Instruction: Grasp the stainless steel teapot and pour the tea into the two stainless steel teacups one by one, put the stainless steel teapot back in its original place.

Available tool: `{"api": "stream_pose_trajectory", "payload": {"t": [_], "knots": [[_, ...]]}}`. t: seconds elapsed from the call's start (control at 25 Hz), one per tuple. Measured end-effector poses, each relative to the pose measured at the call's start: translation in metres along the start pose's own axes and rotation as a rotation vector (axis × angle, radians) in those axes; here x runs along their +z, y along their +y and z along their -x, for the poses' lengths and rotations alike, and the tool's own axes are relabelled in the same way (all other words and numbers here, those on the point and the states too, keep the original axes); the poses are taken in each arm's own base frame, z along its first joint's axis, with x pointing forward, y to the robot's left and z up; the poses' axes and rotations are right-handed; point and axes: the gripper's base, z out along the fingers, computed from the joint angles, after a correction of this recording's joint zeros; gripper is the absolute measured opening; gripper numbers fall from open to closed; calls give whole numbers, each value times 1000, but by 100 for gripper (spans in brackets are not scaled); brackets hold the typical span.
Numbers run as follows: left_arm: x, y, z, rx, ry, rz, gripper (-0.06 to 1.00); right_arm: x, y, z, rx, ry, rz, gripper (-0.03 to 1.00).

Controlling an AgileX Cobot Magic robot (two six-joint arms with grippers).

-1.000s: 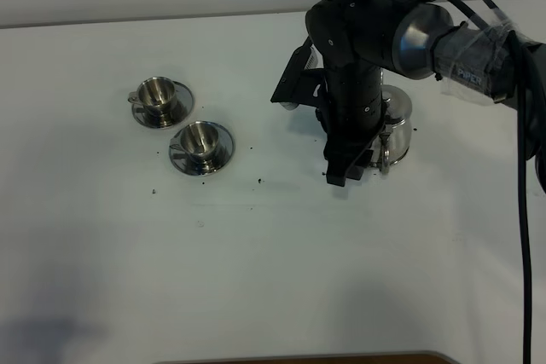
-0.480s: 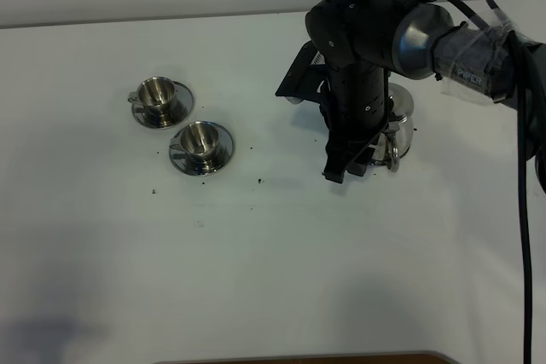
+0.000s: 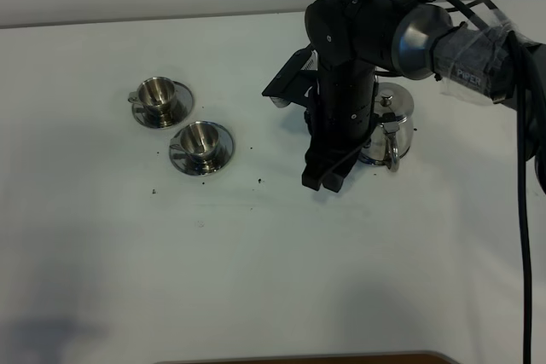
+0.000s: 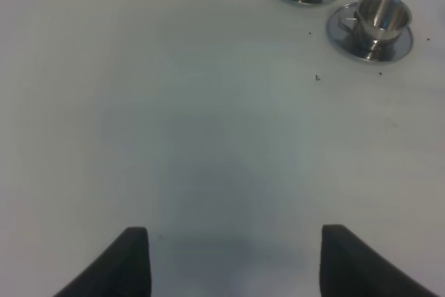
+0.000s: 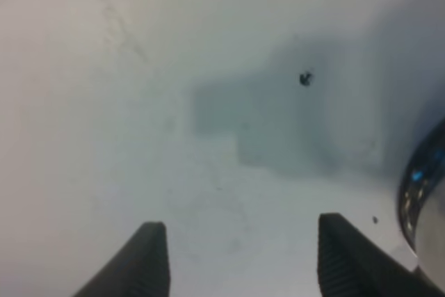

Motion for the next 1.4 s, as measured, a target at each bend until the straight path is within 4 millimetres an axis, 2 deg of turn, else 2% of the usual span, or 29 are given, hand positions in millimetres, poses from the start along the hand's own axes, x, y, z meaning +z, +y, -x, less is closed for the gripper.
{"api": "stream_pose_trajectory", "payload": {"t": [0.28, 0.48, 0.72, 0.84, 1.08, 1.24, 1.4], "knots": [[0, 0, 0, 0, 0, 0, 58, 3, 0, -2, 33, 12, -1, 48], [0, 0, 0, 0, 0, 0, 58, 7, 5, -14, 42, 50, 14, 48], [0, 0, 0, 0, 0, 0, 58, -25, 11, -29, 99, 8, -9, 48], [0, 0, 0, 0, 0, 0, 58, -33, 11, -32, 120, -3, -33, 48], [0, 0, 0, 0, 0, 0, 58, -33, 16, -29, 146, -44, 21, 48], [0, 0, 0, 2, 0, 0, 58, -32, 13, -25, 143, -84, -4, 48], [0, 0, 0, 2, 1, 0, 58, -23, 10, -22, 150, -87, -19, 48]]}}
